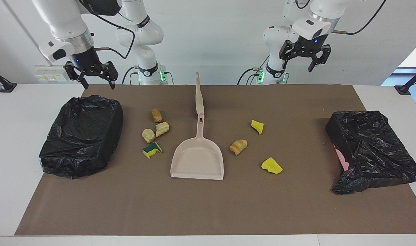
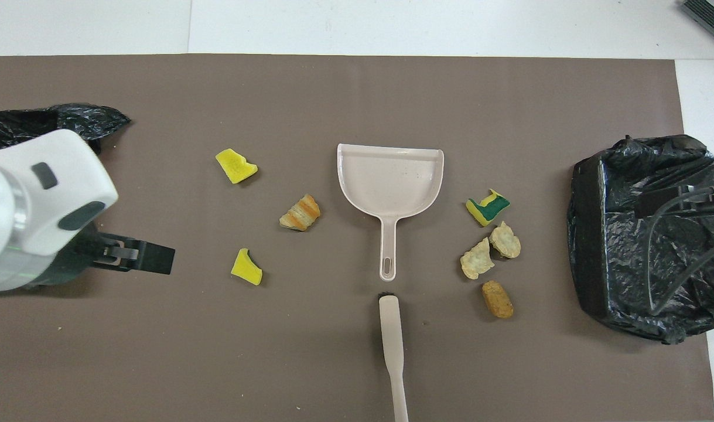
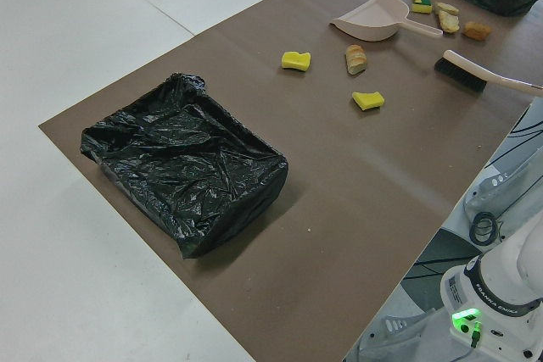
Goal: Sweep and dump trash in bin
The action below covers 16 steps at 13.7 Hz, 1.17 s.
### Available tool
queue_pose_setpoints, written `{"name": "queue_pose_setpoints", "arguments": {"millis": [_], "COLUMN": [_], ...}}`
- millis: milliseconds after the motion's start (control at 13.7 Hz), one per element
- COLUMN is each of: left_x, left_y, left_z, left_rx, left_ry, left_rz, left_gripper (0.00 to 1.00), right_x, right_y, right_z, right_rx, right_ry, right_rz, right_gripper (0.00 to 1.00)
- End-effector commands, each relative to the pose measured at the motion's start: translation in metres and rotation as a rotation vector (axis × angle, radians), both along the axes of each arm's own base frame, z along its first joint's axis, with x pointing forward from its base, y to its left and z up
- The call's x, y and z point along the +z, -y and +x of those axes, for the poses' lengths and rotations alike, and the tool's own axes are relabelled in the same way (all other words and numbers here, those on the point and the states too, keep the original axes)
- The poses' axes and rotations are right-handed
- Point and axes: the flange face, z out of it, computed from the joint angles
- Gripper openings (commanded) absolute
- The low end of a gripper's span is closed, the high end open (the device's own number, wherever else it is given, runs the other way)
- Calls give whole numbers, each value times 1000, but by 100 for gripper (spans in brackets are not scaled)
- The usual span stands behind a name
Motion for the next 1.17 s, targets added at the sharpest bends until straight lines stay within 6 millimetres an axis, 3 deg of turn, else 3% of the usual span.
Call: {"name": "queue_pose_setpoints", "arguments": {"millis": [0, 365, 949, 1095], "left_x": [-31, -90, -160, -198], "left_y": [39, 124, 205, 236], "left_z": [-26, -73, -161, -187], "left_rx": [24, 68, 38, 43], "left_ry": [8, 9, -40, -50], "left_rz": [-3, 7, -14, 5], "left_gripper": [100, 100, 100, 100], "right_x": [-1, -1, -1, -1], "right_y": [1, 1, -1, -1], "right_z": [-10, -10, -12, -12], "right_rx": [23, 24, 26, 26], "right_ry": [-10, -11, -20, -20], "right_rz": [13, 13, 14, 14], "right_gripper": [100, 100, 100, 100]}}
